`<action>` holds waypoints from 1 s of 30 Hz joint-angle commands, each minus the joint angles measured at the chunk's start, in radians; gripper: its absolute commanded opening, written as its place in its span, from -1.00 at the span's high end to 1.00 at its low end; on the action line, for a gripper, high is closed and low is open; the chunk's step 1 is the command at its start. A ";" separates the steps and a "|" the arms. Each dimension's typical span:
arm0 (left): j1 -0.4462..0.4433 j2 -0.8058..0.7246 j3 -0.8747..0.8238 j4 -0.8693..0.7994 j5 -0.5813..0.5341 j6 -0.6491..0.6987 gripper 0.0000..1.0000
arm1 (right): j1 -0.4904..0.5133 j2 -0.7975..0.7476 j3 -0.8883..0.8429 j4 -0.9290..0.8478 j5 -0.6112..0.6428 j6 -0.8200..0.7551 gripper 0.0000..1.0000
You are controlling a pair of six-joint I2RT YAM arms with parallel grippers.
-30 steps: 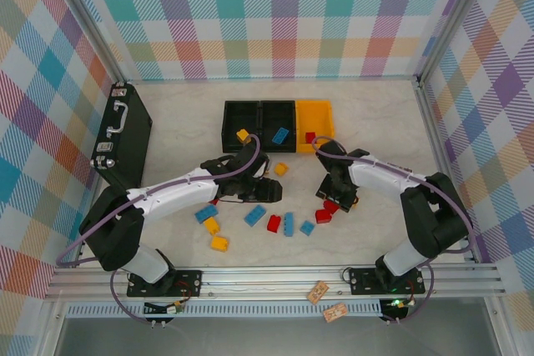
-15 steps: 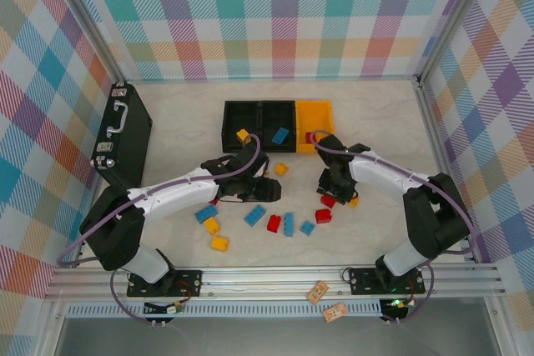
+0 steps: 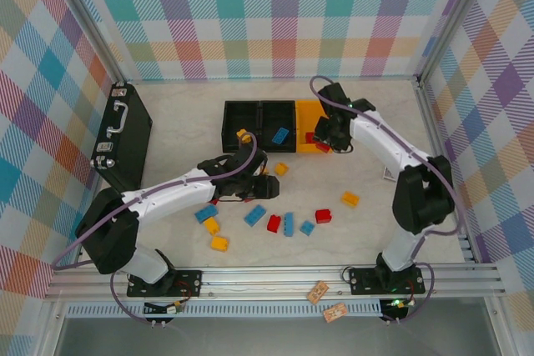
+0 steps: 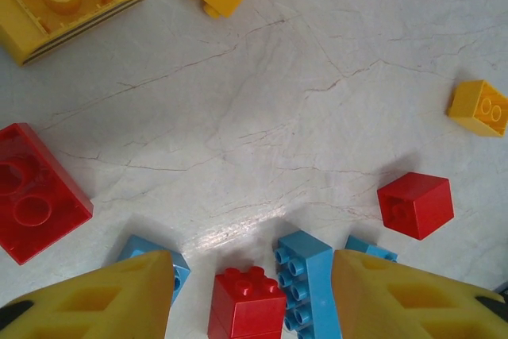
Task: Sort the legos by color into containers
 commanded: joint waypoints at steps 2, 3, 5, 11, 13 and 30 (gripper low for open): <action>-0.015 -0.046 -0.016 -0.007 -0.025 -0.025 -0.10 | -0.032 0.105 0.128 -0.069 0.046 -0.063 0.35; -0.014 -0.049 -0.016 -0.008 -0.026 -0.027 -0.10 | -0.038 0.134 0.163 -0.077 0.049 -0.069 0.34; -0.015 -0.051 -0.020 -0.005 -0.028 -0.031 -0.10 | -0.044 0.183 0.214 -0.093 0.050 -0.077 0.34; -0.017 -0.047 -0.021 -0.002 -0.027 -0.035 -0.10 | -0.047 0.306 0.340 -0.137 0.051 -0.089 0.31; -0.015 -0.045 -0.021 -0.001 -0.026 -0.035 -0.10 | -0.049 0.329 0.358 -0.142 0.047 -0.092 0.30; -0.016 -0.035 -0.015 0.005 -0.037 -0.043 -0.10 | -0.044 0.354 0.406 -0.163 0.025 -0.101 -0.13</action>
